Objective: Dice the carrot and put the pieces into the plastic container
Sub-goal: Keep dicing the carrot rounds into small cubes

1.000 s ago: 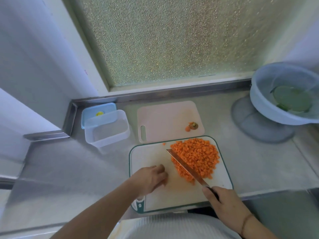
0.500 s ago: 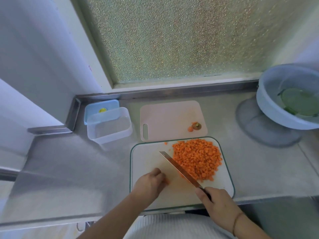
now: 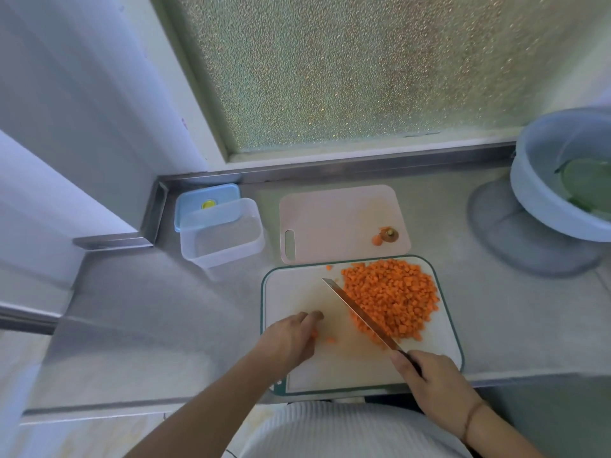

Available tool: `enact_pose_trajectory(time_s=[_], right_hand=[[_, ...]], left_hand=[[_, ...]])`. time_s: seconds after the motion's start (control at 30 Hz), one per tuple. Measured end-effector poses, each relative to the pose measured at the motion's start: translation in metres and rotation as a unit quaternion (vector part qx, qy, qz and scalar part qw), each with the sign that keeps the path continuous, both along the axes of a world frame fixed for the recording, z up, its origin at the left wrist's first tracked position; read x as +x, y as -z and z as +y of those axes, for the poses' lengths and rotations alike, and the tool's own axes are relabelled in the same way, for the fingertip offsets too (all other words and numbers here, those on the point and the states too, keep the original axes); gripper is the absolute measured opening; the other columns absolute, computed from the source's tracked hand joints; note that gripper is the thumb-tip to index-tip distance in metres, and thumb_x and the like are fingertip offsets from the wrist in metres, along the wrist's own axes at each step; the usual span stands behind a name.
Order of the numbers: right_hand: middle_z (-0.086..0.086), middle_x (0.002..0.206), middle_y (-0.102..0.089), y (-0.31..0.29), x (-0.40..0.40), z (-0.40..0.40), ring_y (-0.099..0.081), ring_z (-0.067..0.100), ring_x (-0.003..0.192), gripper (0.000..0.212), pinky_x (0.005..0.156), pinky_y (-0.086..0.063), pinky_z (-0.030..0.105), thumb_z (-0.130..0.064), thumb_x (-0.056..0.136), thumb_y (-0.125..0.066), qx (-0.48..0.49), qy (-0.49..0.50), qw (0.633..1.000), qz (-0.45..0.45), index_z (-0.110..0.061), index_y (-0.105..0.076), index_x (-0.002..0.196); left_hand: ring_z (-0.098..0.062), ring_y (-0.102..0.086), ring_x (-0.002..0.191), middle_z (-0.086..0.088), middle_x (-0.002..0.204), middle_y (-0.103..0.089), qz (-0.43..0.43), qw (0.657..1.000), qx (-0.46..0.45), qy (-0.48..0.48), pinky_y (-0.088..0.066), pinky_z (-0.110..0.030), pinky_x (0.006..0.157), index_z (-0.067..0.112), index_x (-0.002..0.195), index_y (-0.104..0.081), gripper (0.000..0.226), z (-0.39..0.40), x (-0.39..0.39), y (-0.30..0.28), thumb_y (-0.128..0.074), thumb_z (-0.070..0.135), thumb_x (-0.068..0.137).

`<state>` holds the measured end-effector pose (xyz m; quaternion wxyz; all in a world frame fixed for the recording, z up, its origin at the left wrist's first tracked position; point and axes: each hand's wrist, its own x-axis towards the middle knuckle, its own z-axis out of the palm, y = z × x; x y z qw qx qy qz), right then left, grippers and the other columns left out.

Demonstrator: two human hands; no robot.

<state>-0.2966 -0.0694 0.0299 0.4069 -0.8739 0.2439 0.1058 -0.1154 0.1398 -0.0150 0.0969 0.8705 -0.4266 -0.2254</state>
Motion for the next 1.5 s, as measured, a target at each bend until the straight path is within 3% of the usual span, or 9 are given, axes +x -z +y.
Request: enact_pose_trajectory(time_s=[0.13,0.37,0.47,0.57,0.7,0.93,1.13,1.33,1.5], right_hand=[[-0.004,0.047,-0.044,0.0,-0.002,-0.001,-0.048,0.004,0.049,0.047,0.048,-0.034,0.02,-0.049,0.095,-0.044,0.002,0.001,1.0,0.004,-0.019,-0.047,0.058],[-0.006,0.045,-0.042,0.0,-0.001,0.001,-0.043,0.006,0.046,0.047,0.048,-0.033,0.02,-0.051,0.093,-0.043,0.013,0.001,1.0,0.012,-0.021,-0.044,0.056],[-0.004,0.046,-0.042,0.001,0.0,0.004,-0.043,0.006,0.048,0.048,0.051,-0.033,0.022,-0.047,0.095,-0.044,0.04,0.004,0.999,0.022,-0.02,-0.043,0.056],[-0.002,0.052,-0.044,0.003,0.002,0.012,-0.043,0.007,0.051,0.05,0.054,-0.034,0.025,-0.057,0.089,-0.038,0.07,0.009,0.997,0.042,-0.019,-0.044,0.057],[-0.004,0.053,-0.044,0.01,0.004,0.028,-0.041,0.004,0.05,0.048,0.054,-0.034,0.023,-0.052,0.094,-0.039,0.098,0.016,0.994,0.052,-0.019,-0.043,0.059],[-0.001,0.054,-0.048,0.014,0.008,0.047,-0.046,0.006,0.053,0.051,0.063,-0.044,0.032,-0.058,0.09,-0.032,0.141,0.032,0.989,0.037,-0.018,-0.045,0.061],[0.003,0.054,-0.049,0.009,-0.001,0.038,-0.046,0.007,0.05,0.067,0.058,-0.043,0.037,-0.072,0.083,-0.027,0.14,0.045,0.989,0.013,-0.012,-0.048,0.063],[-0.006,0.089,-0.072,0.006,-0.017,0.038,-0.065,0.002,0.088,0.08,0.085,-0.051,0.03,-0.084,0.075,-0.018,0.149,0.01,0.988,0.049,-0.024,-0.067,0.095],[-0.002,0.087,-0.072,0.005,-0.025,0.041,-0.066,0.008,0.087,0.089,0.084,-0.05,0.037,-0.092,0.07,-0.008,0.129,0.009,0.989,0.065,-0.027,-0.065,0.091]], left_hand=[[-0.023,-0.063,0.105,-0.002,0.125,-0.061,0.041,0.994,-0.044,-0.096,-0.054,-0.034,0.09,0.021,0.14,-0.047,0.047,-0.001,0.019,-0.005,-0.061,0.021,0.096],[-0.011,-0.055,0.082,-0.004,0.11,-0.065,0.068,0.988,-0.134,-0.029,-0.05,-0.026,0.084,0.012,0.123,-0.063,0.035,-0.018,0.009,-0.001,-0.07,0.026,0.093],[-0.004,-0.054,0.085,0.0,0.115,-0.063,0.068,0.983,-0.167,-0.022,-0.041,-0.007,0.082,0.014,0.132,-0.06,0.045,-0.011,0.0,0.003,-0.071,0.032,0.092],[-0.015,-0.062,0.096,-0.001,0.119,-0.063,0.049,0.983,-0.175,-0.013,-0.045,-0.017,0.087,0.012,0.131,-0.061,0.048,-0.004,-0.007,0.009,-0.072,0.033,0.089],[-0.008,-0.06,0.076,0.004,0.098,-0.068,0.039,0.968,-0.237,-0.067,-0.055,-0.026,0.07,0.018,0.104,-0.07,0.023,-0.007,-0.023,0.021,-0.062,0.031,0.086],[-0.003,-0.062,0.078,0.009,0.094,-0.071,0.032,0.942,-0.294,-0.159,-0.053,-0.016,0.072,0.021,0.1,-0.075,0.021,-0.02,-0.041,0.027,-0.074,0.017,0.079],[-0.015,-0.066,0.091,-0.002,0.108,-0.069,-0.055,0.953,-0.286,-0.079,-0.057,-0.027,0.081,0.009,0.11,-0.073,0.037,-0.008,-0.031,0.033,-0.069,0.039,0.088],[-0.027,-0.065,0.097,-0.009,0.108,-0.07,-0.112,0.925,-0.362,0.031,-0.056,-0.035,0.085,0.006,0.103,-0.075,0.014,-0.008,-0.026,0.045,-0.075,0.011,0.09],[-0.023,-0.065,0.097,-0.009,0.105,-0.072,-0.09,0.92,-0.382,0.023,-0.051,-0.023,0.093,0.0,0.093,-0.077,0.009,-0.011,-0.03,0.049,-0.076,0.001,0.084]])
